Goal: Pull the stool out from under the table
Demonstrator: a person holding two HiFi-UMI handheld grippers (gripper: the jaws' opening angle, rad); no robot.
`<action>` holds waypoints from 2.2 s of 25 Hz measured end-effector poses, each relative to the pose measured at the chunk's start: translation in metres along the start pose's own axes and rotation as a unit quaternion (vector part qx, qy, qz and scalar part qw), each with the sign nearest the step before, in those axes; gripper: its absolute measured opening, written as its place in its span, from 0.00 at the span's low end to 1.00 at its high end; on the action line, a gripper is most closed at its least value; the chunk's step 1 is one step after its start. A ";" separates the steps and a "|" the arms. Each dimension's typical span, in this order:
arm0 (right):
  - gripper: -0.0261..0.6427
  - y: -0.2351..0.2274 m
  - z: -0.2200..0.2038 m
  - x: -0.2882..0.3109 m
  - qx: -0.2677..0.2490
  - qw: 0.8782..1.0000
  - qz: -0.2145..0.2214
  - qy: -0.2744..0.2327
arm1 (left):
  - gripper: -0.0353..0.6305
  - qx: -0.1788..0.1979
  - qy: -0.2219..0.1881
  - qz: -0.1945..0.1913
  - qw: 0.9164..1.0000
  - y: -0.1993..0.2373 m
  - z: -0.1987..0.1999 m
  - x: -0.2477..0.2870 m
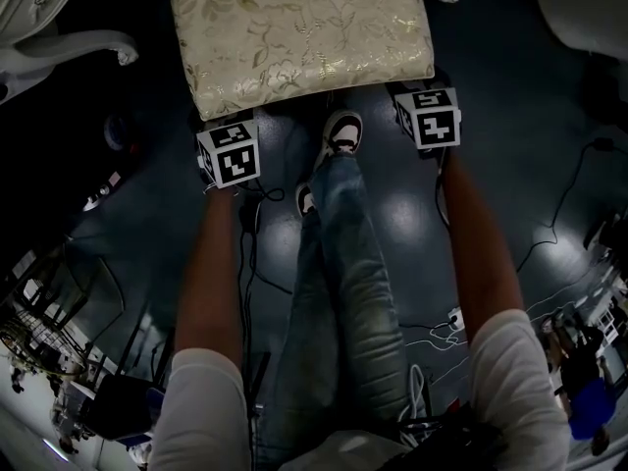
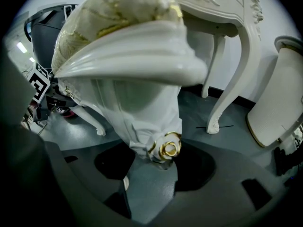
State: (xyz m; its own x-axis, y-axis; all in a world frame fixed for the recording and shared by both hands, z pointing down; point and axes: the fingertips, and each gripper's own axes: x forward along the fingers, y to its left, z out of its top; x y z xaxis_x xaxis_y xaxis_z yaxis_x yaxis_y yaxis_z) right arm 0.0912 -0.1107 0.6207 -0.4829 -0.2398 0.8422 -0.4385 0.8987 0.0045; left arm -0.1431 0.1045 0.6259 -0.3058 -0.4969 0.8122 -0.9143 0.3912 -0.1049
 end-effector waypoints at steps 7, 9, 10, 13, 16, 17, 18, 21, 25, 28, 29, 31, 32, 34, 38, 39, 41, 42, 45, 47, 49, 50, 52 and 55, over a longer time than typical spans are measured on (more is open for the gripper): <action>0.40 0.000 -0.002 0.000 0.002 1.000 0.001 0.001 | 0.46 -0.002 -0.006 -0.001 1.000 0.000 0.000 0.000; 0.40 0.001 0.000 -0.003 0.004 1.000 0.000 0.010 | 0.46 -0.007 -0.006 -0.004 1.000 -0.001 -0.001 -0.001; 0.40 0.001 0.000 -0.004 0.003 1.000 0.000 0.012 | 0.46 -0.008 -0.006 -0.005 1.000 -0.001 -0.002 -0.001; 0.40 0.002 -0.001 -0.003 0.005 1.000 0.001 0.012 | 0.46 -0.003 -0.008 -0.006 1.000 -0.001 -0.002 0.000; 0.40 0.002 -0.003 -0.002 0.008 1.000 0.000 0.012 | 0.46 0.001 -0.014 -0.005 1.000 0.000 0.000 0.002; 0.40 0.003 -0.004 -0.002 0.010 1.000 -0.001 0.014 | 0.46 0.003 -0.015 -0.006 1.000 0.001 0.001 0.003; 0.40 0.005 -0.004 -0.003 0.012 1.000 0.000 0.016 | 0.46 0.004 -0.015 -0.006 1.000 0.003 0.001 0.002; 0.40 0.008 -0.004 -0.003 0.016 1.000 0.000 0.020 | 0.46 0.009 -0.010 -0.008 1.000 0.005 0.002 0.002; 0.40 0.007 -0.006 -0.005 0.018 1.000 -0.002 0.023 | 0.46 0.014 0.001 -0.011 1.000 0.003 0.001 0.003; 0.40 0.008 -0.007 -0.003 0.019 1.000 -0.002 0.024 | 0.46 0.015 0.008 -0.011 1.000 0.003 -0.001 0.003; 0.40 0.008 -0.008 -0.003 0.018 1.000 -0.001 0.025 | 0.46 0.015 0.010 -0.011 1.000 0.003 -0.002 0.003; 0.40 0.007 -0.008 -0.003 0.016 1.000 0.000 0.027 | 0.46 0.013 0.012 -0.011 1.000 0.002 -0.003 0.002; 0.40 0.006 -0.007 -0.003 0.014 1.000 0.001 0.027 | 0.46 0.011 0.012 -0.010 1.000 0.002 -0.002 0.002; 0.40 0.004 -0.004 -0.003 0.010 1.000 0.003 0.025 | 0.46 0.006 0.010 -0.007 1.000 0.001 -0.002 0.000; 0.40 0.002 -0.002 -0.003 0.005 1.000 0.005 0.022 | 0.46 0.002 0.010 -0.003 1.000 -0.001 -0.002 -0.001; 0.40 0.002 -0.002 -0.002 0.004 1.000 0.007 0.022 | 0.46 0.001 0.011 -0.002 1.000 -0.001 -0.002 -0.001; 0.40 0.002 -0.001 -0.001 0.002 1.000 0.009 0.022 | 0.46 -0.002 0.012 0.000 1.000 0.000 -0.003 -0.002; 0.40 0.002 0.000 -0.001 0.000 1.000 0.010 0.022 | 0.46 -0.004 0.013 0.001 1.000 -0.001 -0.004 -0.002; 0.40 -0.002 0.003 -0.001 -0.009 1.000 0.012 0.025 | 0.46 -0.012 0.012 0.003 1.000 -0.004 -0.004 -0.005; 0.40 -0.004 0.004 0.001 -0.016 0.999 0.016 0.025 | 0.46 -0.018 0.012 0.006 1.000 -0.005 -0.005 -0.006; 0.40 -0.004 0.003 0.003 -0.018 0.999 0.019 0.028 | 0.46 -0.018 0.014 0.008 1.000 -0.005 -0.005 -0.007; 0.40 -0.003 0.002 0.003 -0.017 0.999 0.021 0.030 | 0.46 -0.016 0.016 0.008 1.000 -0.005 -0.006 -0.007; 0.40 -0.001 0.001 0.002 -0.011 0.999 0.022 0.036 | 0.46 -0.010 0.023 0.006 1.000 -0.004 -0.006 -0.006; 0.40 0.000 -0.001 0.002 -0.005 0.999 0.020 0.040 | 0.46 -0.003 0.030 0.003 1.000 -0.003 -0.006 -0.005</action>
State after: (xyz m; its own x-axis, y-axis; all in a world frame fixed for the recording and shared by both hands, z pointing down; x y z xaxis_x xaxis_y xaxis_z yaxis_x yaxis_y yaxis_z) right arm 0.0911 -0.1103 0.6229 -0.4382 -0.1742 0.8818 -0.4123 0.9107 -0.0250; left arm -0.1372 0.1106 0.6256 -0.2949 -0.4475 0.8442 -0.9109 0.3984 -0.1070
